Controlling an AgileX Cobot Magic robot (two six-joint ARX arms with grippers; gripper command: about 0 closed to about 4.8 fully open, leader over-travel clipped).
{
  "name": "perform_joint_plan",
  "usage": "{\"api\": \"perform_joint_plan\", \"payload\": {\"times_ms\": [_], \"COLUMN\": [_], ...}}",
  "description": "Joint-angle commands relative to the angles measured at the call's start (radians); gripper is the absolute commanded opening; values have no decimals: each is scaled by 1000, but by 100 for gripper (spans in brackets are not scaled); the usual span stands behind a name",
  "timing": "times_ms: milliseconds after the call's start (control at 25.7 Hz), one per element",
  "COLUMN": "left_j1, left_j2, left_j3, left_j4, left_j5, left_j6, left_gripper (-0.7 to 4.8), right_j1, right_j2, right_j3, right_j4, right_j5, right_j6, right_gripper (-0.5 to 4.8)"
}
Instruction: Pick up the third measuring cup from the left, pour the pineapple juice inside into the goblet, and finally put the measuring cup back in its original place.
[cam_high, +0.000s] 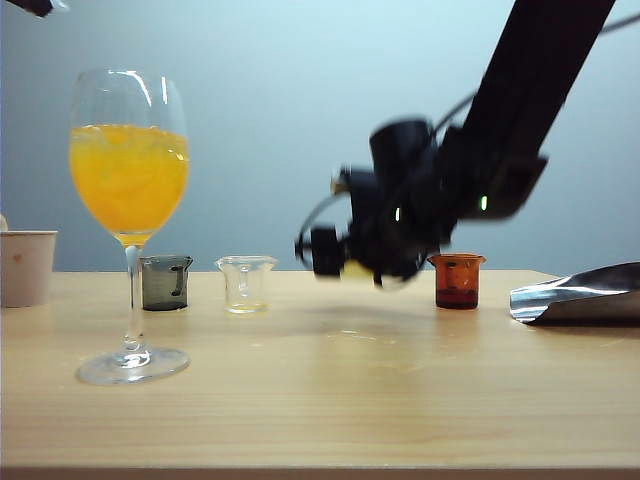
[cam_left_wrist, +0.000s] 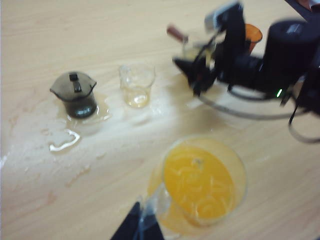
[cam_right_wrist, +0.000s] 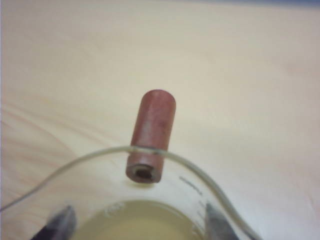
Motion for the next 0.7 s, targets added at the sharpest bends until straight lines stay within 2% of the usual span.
{"api": "perform_joint_plan", "payload": {"times_ms": [39,156,389,506,700], "left_j1": [0,0,0,0,0], "left_j2": [-22,-62,-179,-233,-230], "left_j3": [47,95,97,97,96], "left_j4": [-69,-143,-224,-233,-230], "left_j5": [-2,2,46,44,43], "left_j6": [-2,-67,-69,-68,-48], "left_gripper": [-5,-5,-5,-5,-5], "right_j1": [3,13,65,126,233], "right_j2": [-114,-236,-423,-499,-533], "right_j3": [7,7,7,7,7], "right_j4": [-52,-142,-280,-371,-396], "right_j5": [-90,-101,-142,-161,-154], "right_j6": [-5,-27,-95,-96,-105], "right_gripper": [106,106,106,106,107]}}
